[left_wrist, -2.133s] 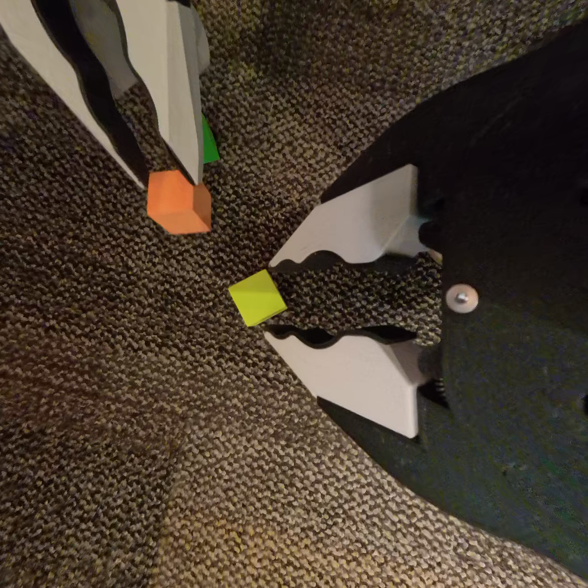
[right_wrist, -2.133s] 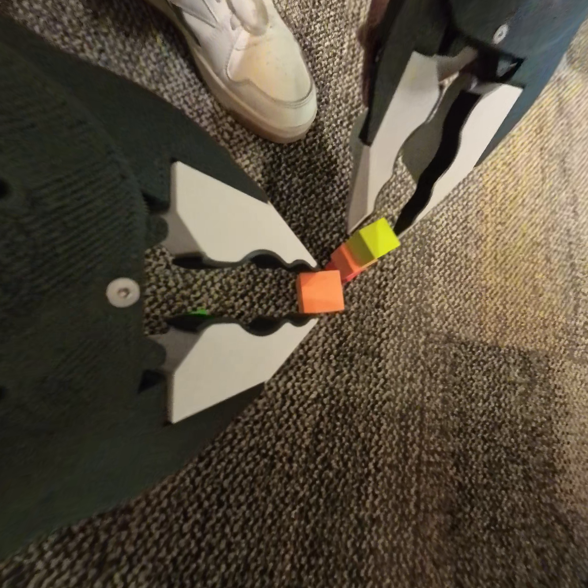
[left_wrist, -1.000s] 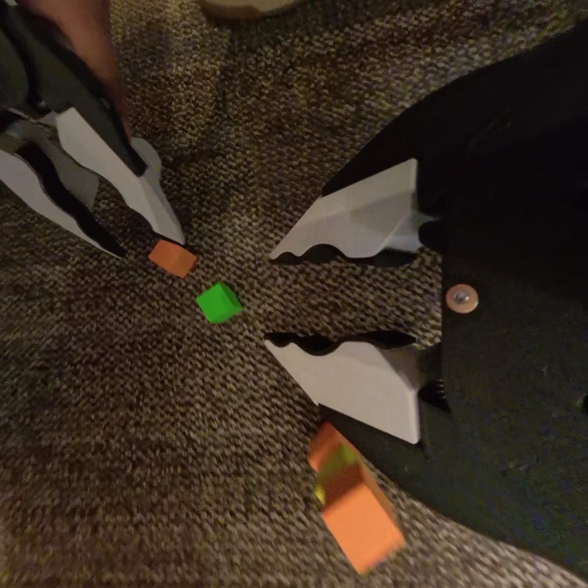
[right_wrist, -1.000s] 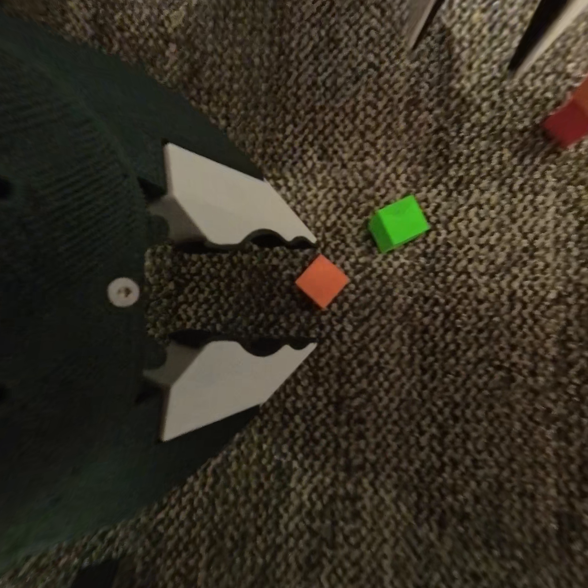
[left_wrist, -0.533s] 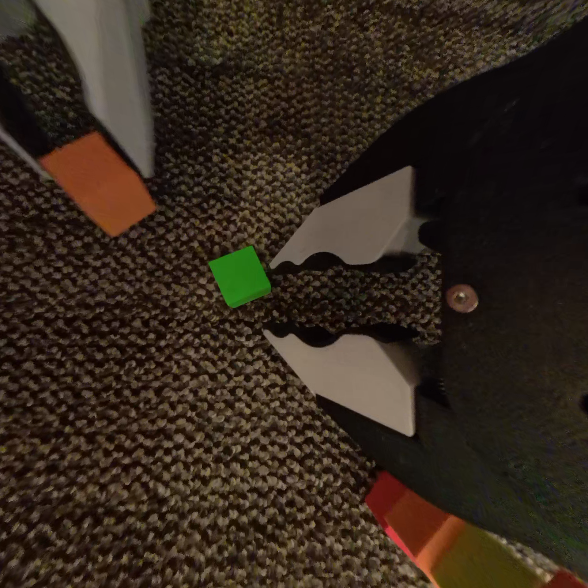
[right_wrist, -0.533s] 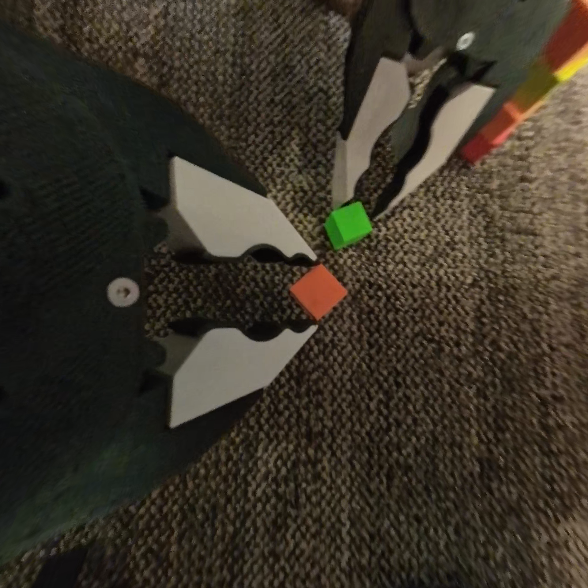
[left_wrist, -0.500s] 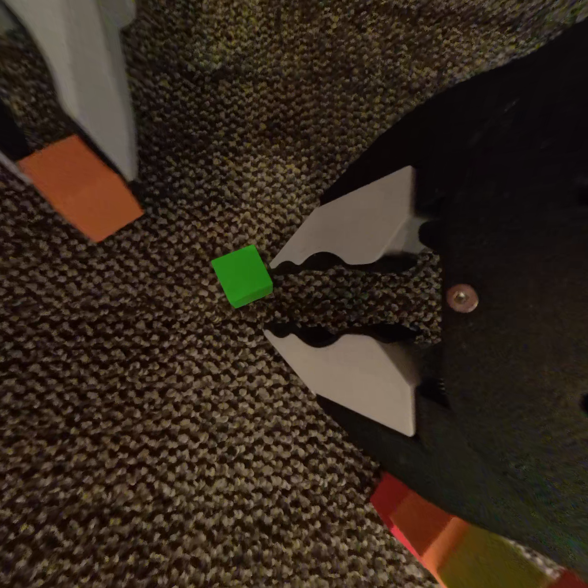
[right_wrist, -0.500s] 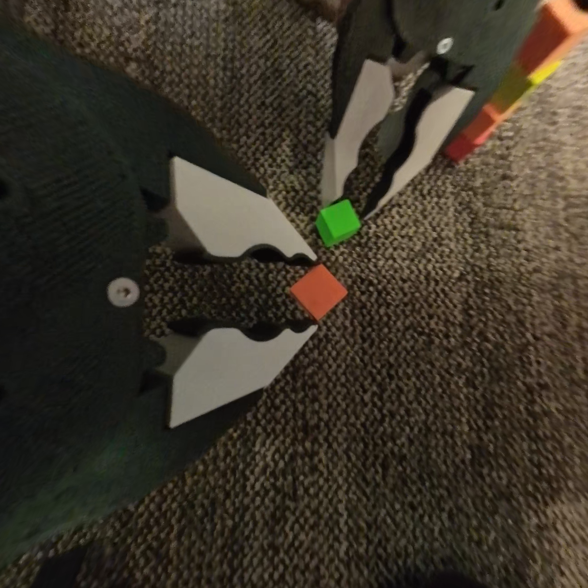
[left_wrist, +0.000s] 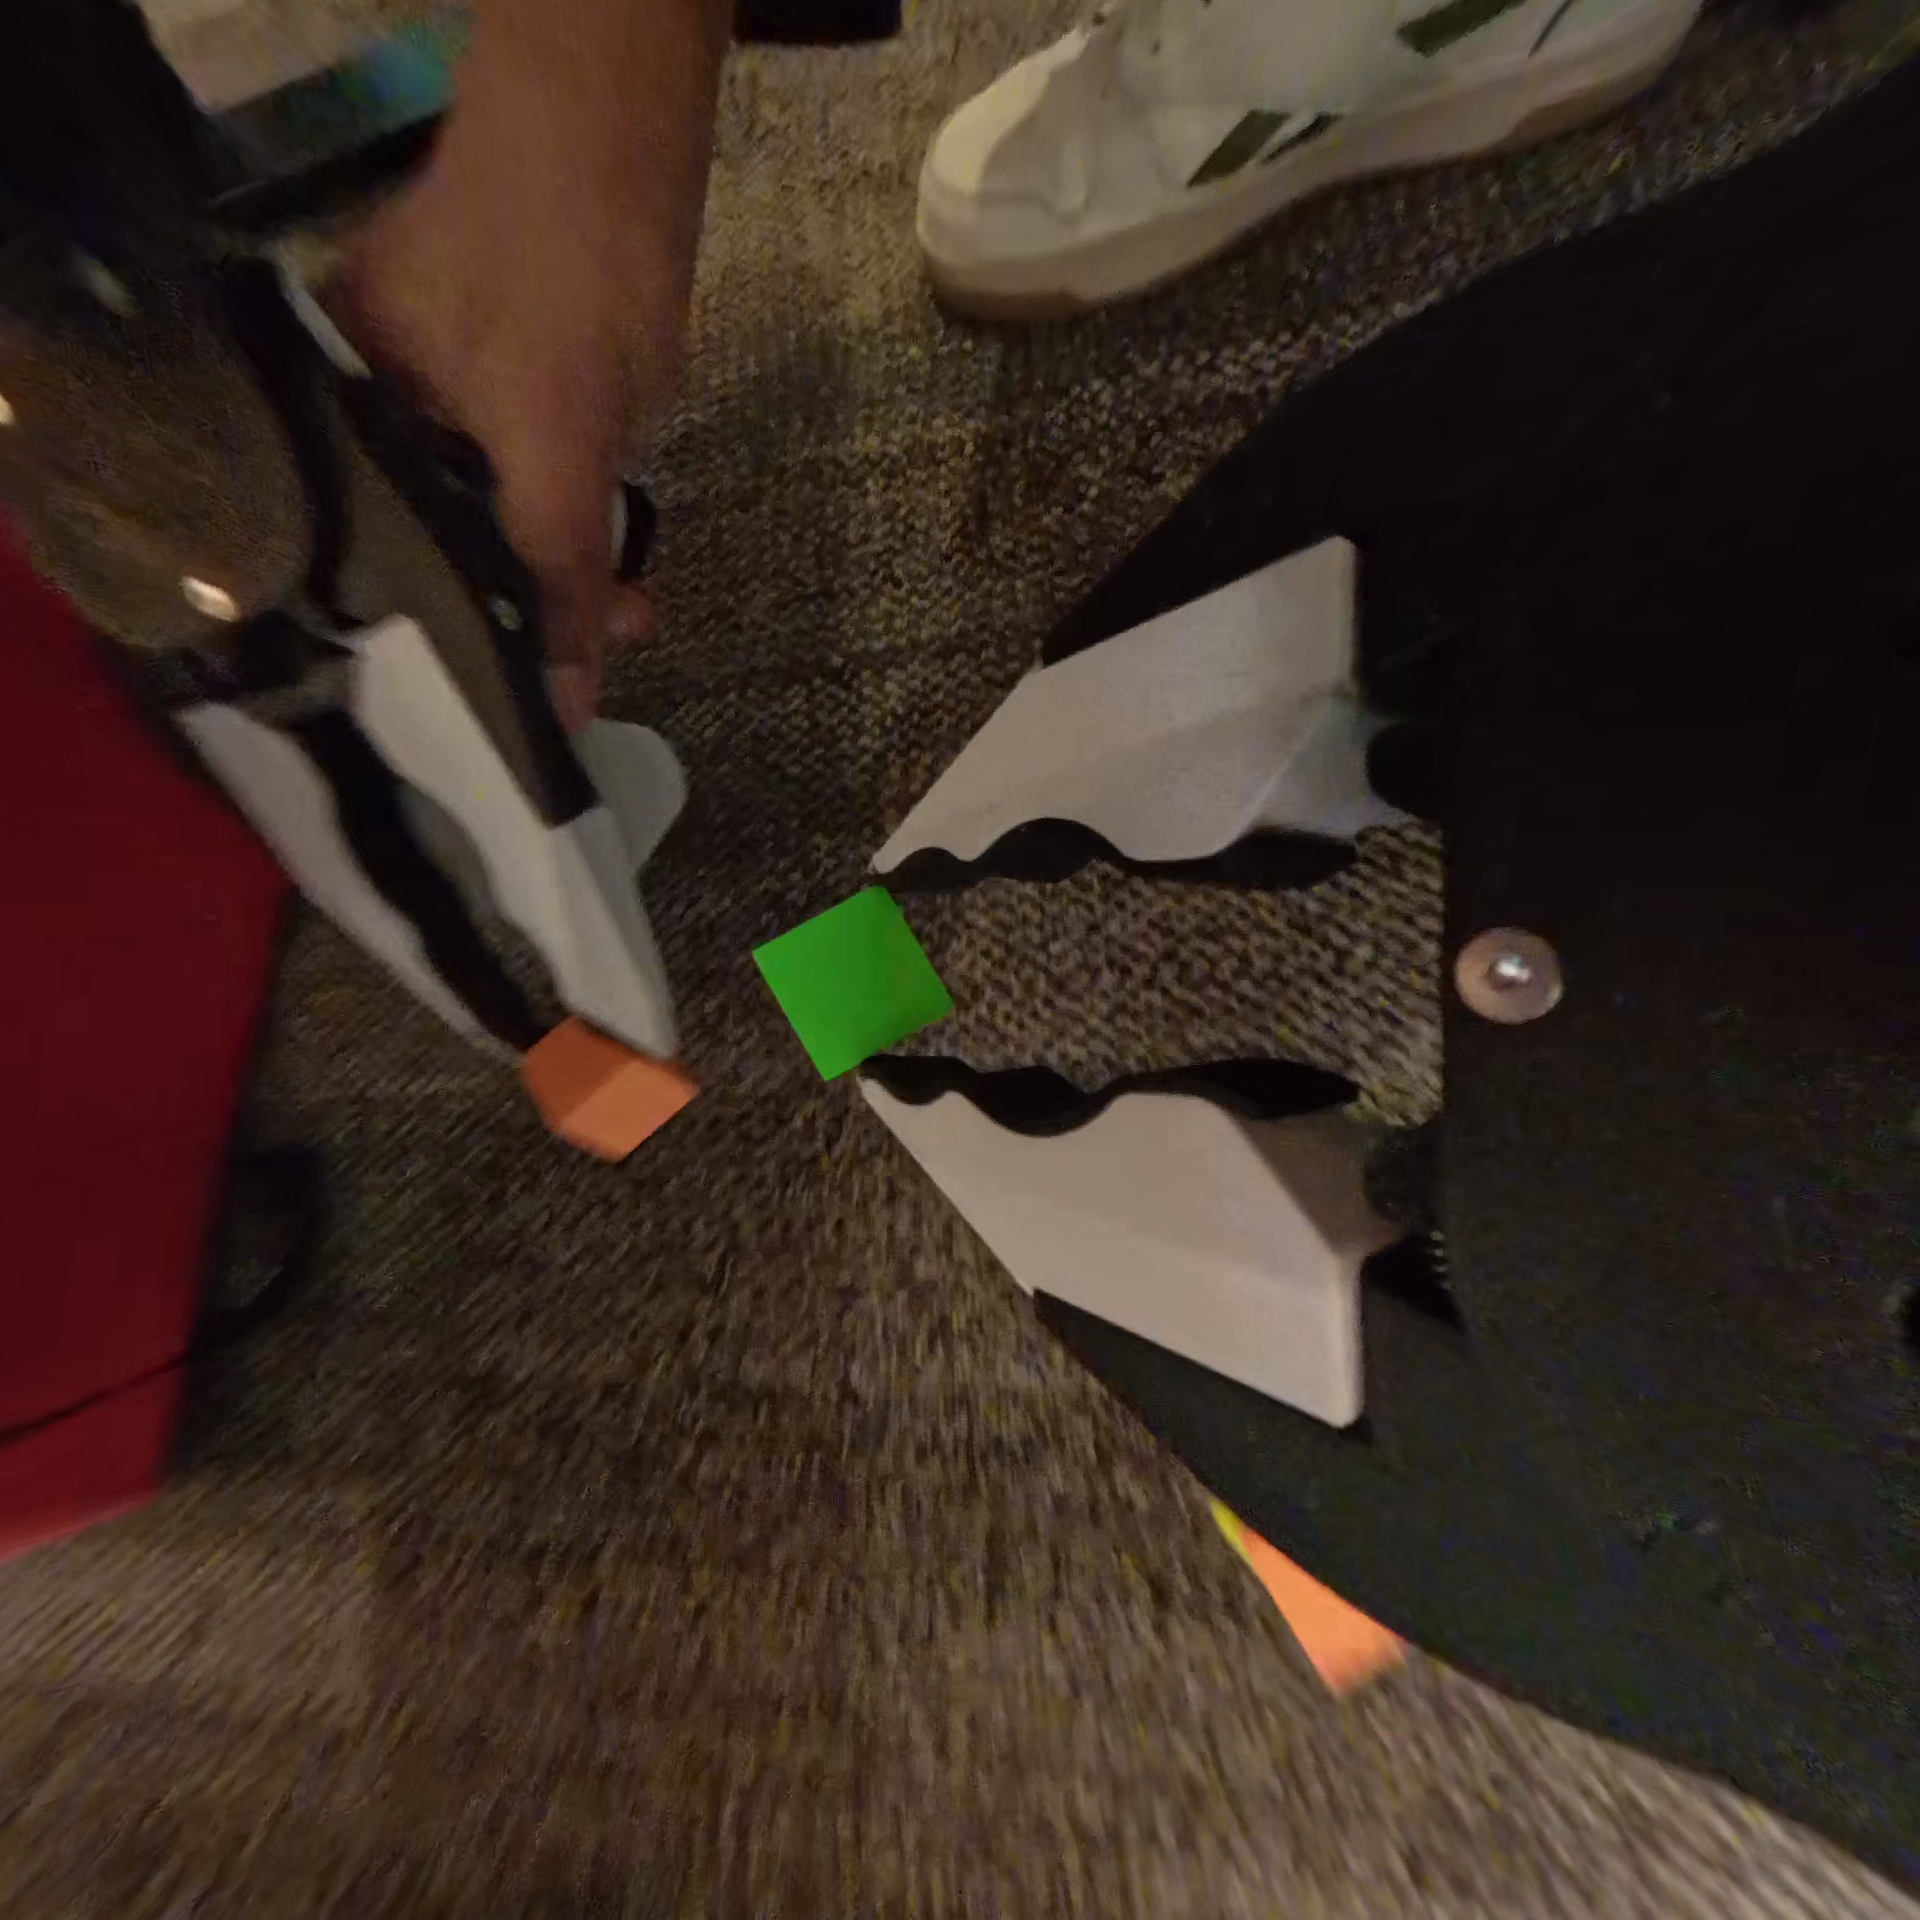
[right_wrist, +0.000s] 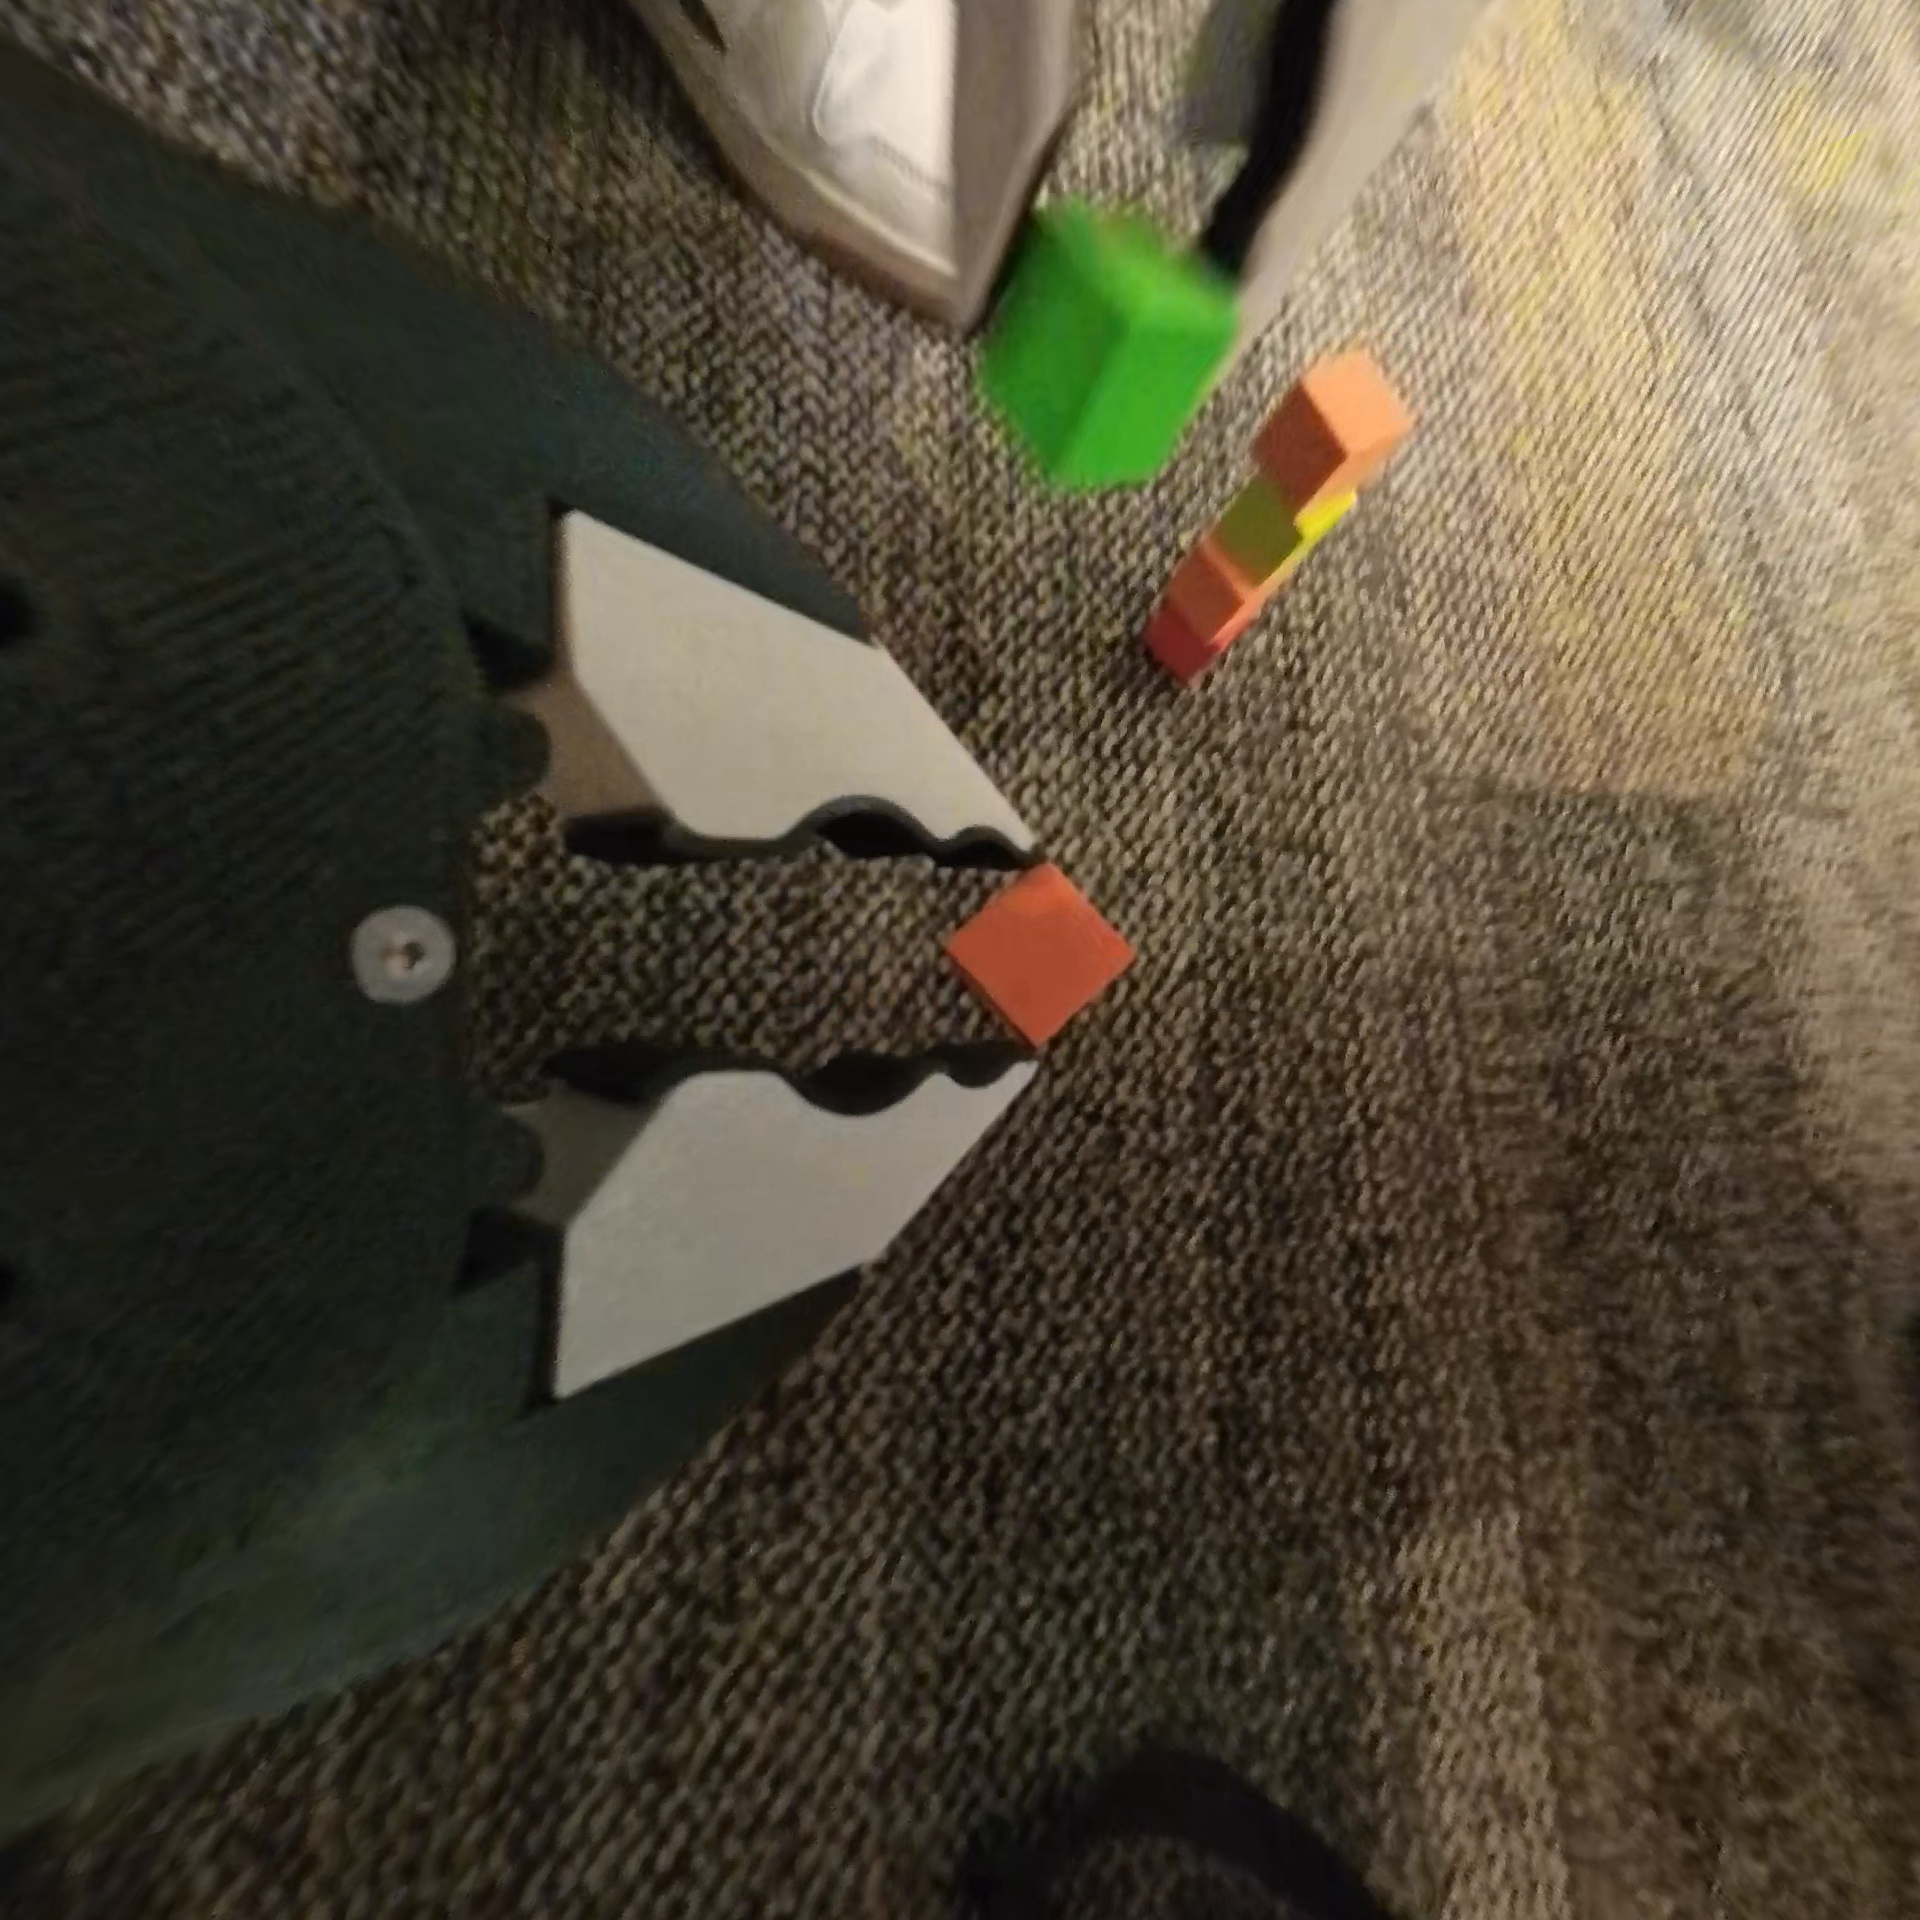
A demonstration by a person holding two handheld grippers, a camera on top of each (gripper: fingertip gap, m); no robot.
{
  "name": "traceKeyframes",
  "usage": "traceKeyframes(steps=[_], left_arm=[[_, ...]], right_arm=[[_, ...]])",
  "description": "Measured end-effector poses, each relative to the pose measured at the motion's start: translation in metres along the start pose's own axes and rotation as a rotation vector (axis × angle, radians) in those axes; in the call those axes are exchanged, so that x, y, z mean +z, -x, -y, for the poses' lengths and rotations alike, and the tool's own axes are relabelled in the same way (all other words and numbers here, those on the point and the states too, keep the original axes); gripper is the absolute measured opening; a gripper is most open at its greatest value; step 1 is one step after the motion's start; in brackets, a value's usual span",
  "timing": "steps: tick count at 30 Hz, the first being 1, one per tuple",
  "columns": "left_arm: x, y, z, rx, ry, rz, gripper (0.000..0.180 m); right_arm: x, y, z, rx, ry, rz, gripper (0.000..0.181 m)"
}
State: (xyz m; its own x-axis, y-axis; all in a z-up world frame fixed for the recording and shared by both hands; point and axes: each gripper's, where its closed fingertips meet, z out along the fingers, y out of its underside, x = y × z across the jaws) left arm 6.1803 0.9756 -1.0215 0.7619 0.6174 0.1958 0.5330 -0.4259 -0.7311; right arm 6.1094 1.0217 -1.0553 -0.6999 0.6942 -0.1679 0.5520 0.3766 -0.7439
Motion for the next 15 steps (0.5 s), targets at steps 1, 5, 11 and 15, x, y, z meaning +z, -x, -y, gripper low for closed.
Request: traceKeyframes(steps=[1,5,11,15], left_arm=[[-0.021,0.011,0.006,0.018,-0.03,0.052,0.029],[-0.06,0.075,-0.023,-0.047,0.039,0.243,0.029],[-0.059,0.11,-0.049,-0.115,0.108,0.306,0.029],[-0.052,0.109,-0.059,-0.11,0.157,0.308,0.029]], right_arm=[[0.004,0.008,0.003,-0.009,0.002,0.021,0.032],[0.019,0.037,0.011,-0.074,0.014,0.052,0.032],[0.028,0.07,0.018,-0.067,0.011,0.087,0.031],[0.024,0.077,0.032,-0.034,-0.022,0.08,0.032]])
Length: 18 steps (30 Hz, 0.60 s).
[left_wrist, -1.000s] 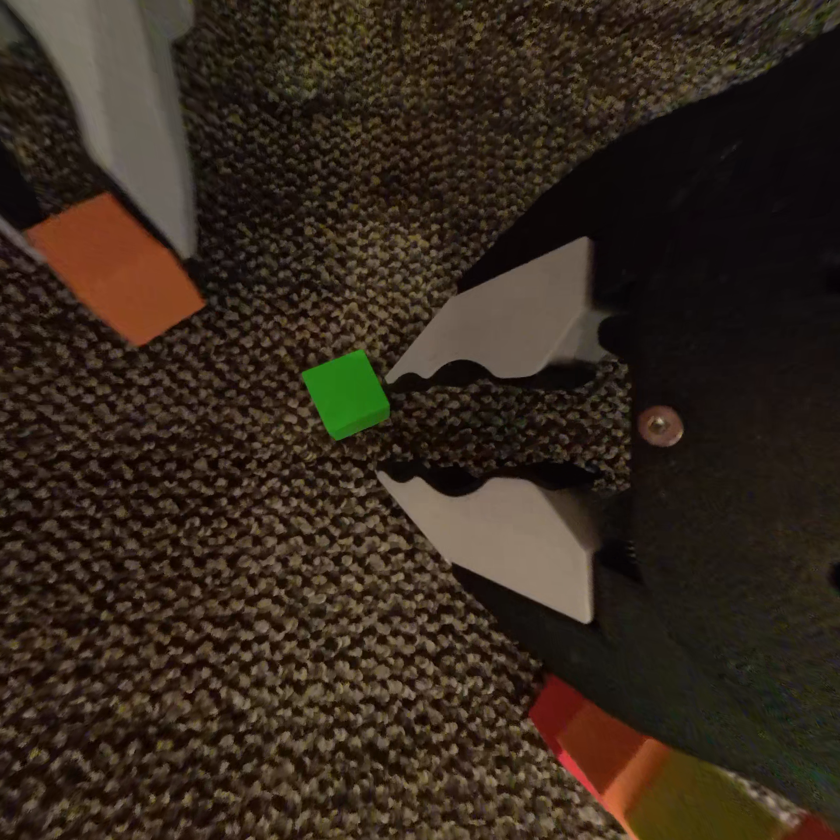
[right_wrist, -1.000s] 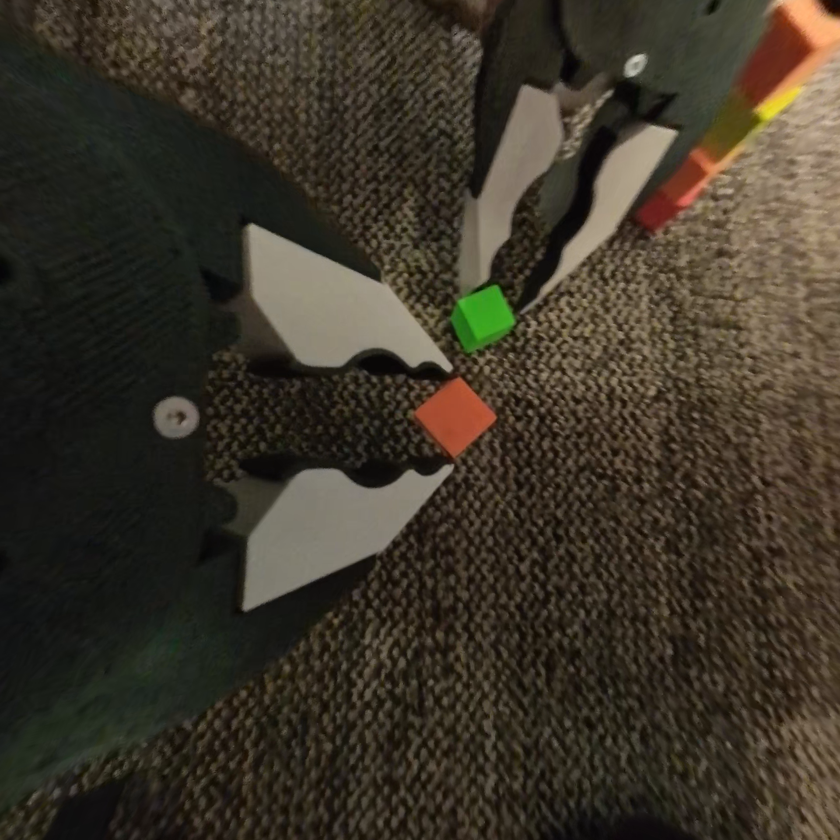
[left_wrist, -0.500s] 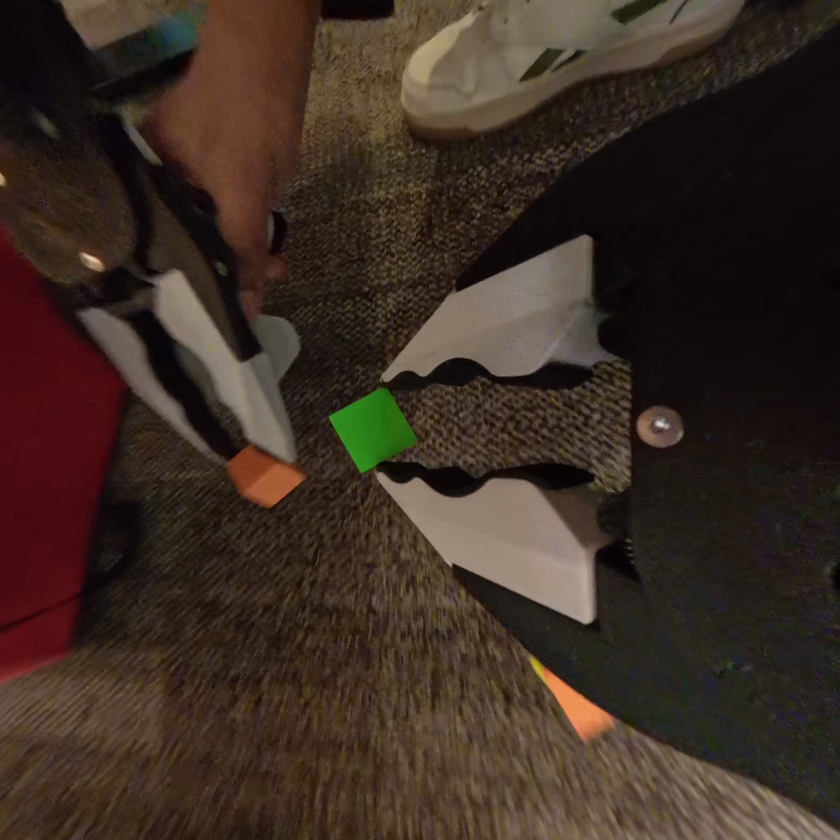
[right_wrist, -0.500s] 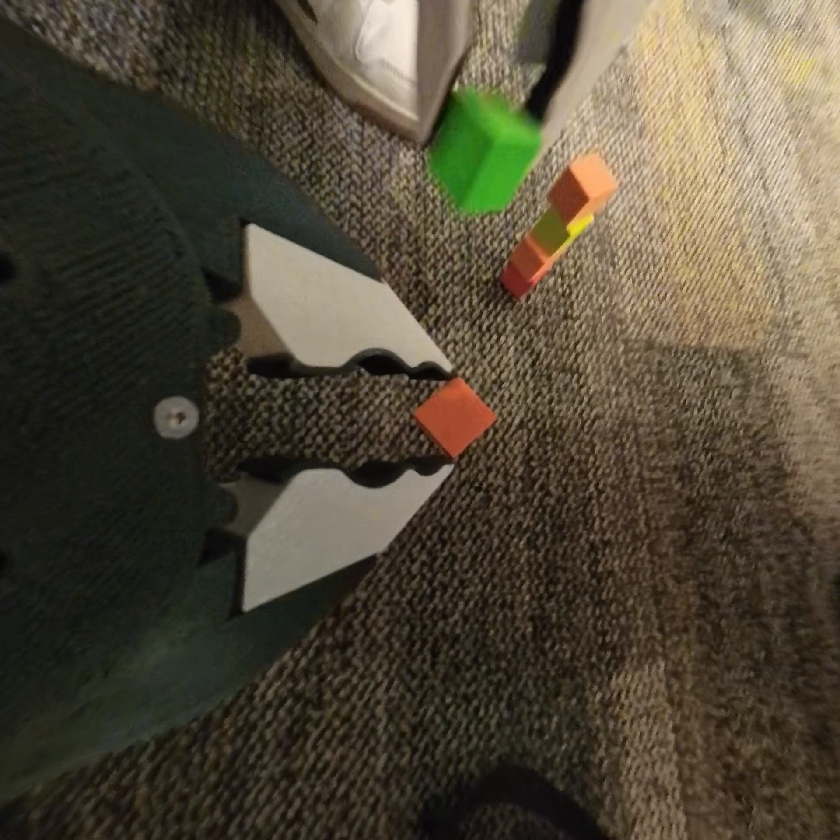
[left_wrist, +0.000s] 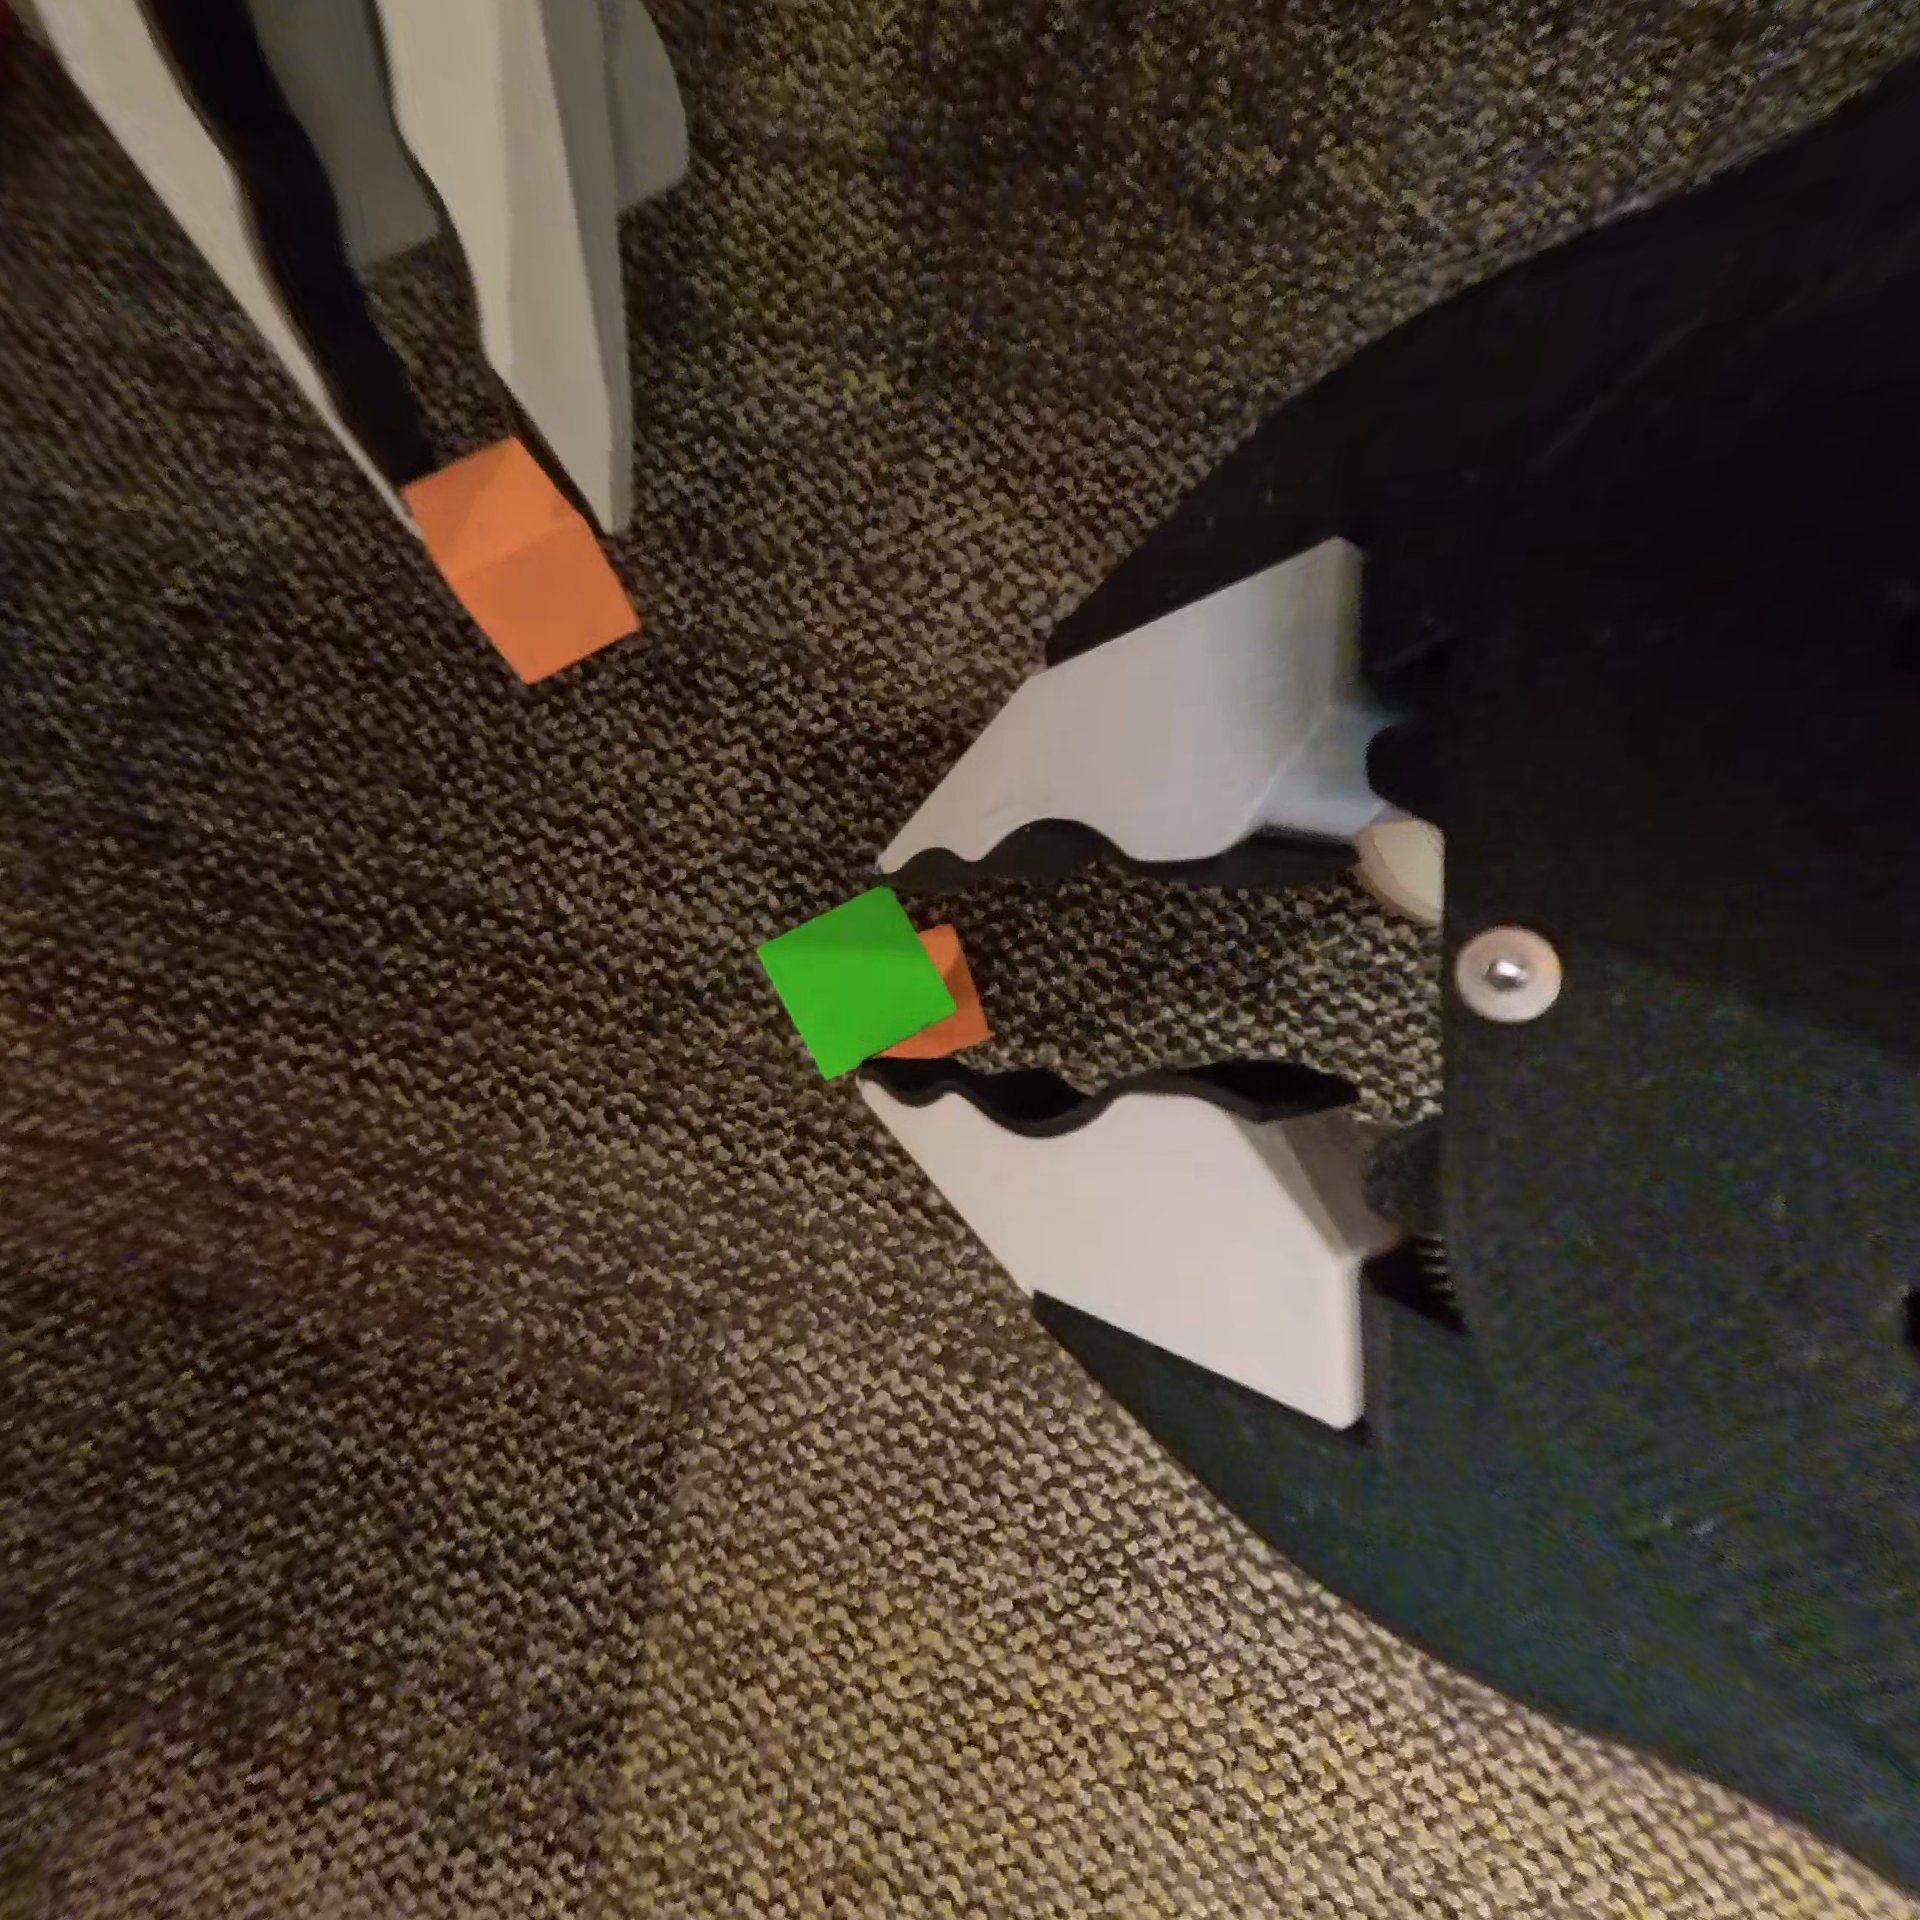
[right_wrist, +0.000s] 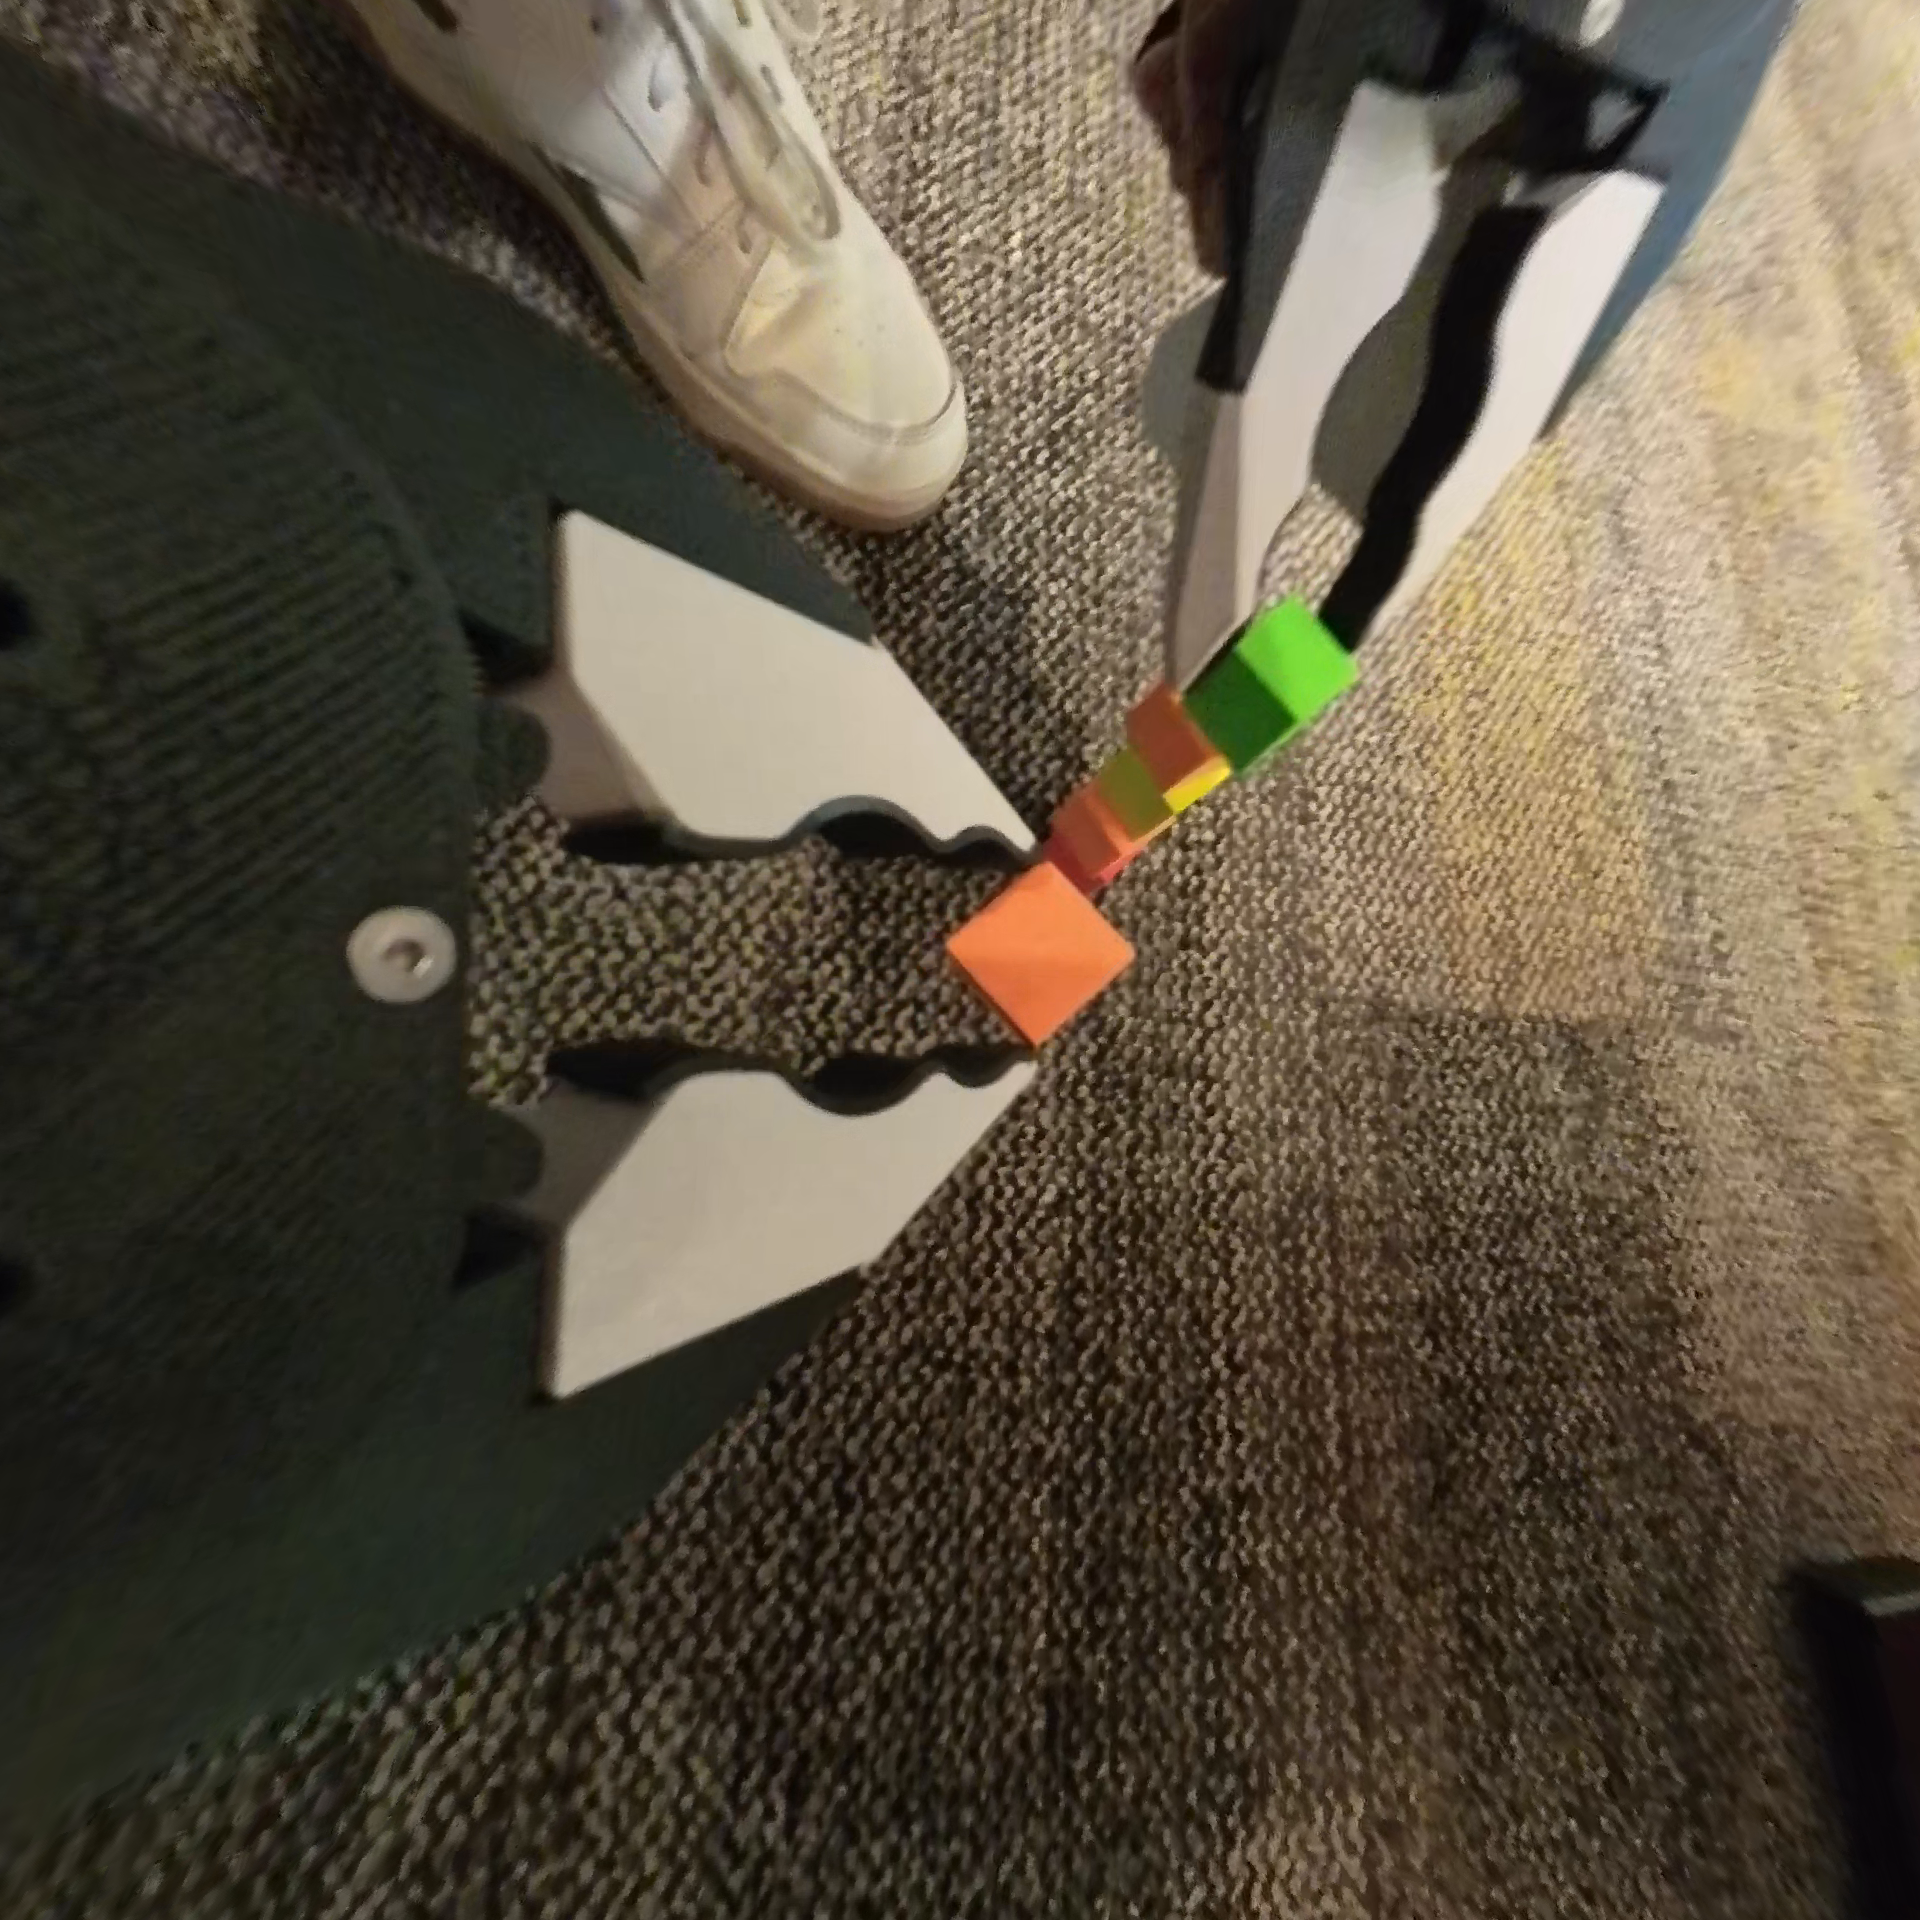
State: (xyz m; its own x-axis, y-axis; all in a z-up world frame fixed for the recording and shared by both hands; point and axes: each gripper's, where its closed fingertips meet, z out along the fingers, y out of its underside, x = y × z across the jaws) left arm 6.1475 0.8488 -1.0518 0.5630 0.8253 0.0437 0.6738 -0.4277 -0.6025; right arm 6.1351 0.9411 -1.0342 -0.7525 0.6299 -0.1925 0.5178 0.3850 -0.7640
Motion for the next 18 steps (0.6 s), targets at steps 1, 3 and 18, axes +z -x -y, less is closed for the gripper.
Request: traceKeyframes(steps=[1,3,18], left_arm=[[0.0,0.0,-0.002,0.003,0.005,0.002,0.029],[0.0,0.001,-0.005,-0.014,0.013,0.0,0.028],[-0.009,0.007,-0.04,-0.04,0.063,-0.018,0.052]], right_arm=[[-0.001,0.001,0.004,0.01,-0.012,0.002,0.031],[-0.001,0.003,0.011,0.013,-0.028,0.008,0.031],[0.025,0.065,0.042,-0.161,0.045,0.217,0.032]])
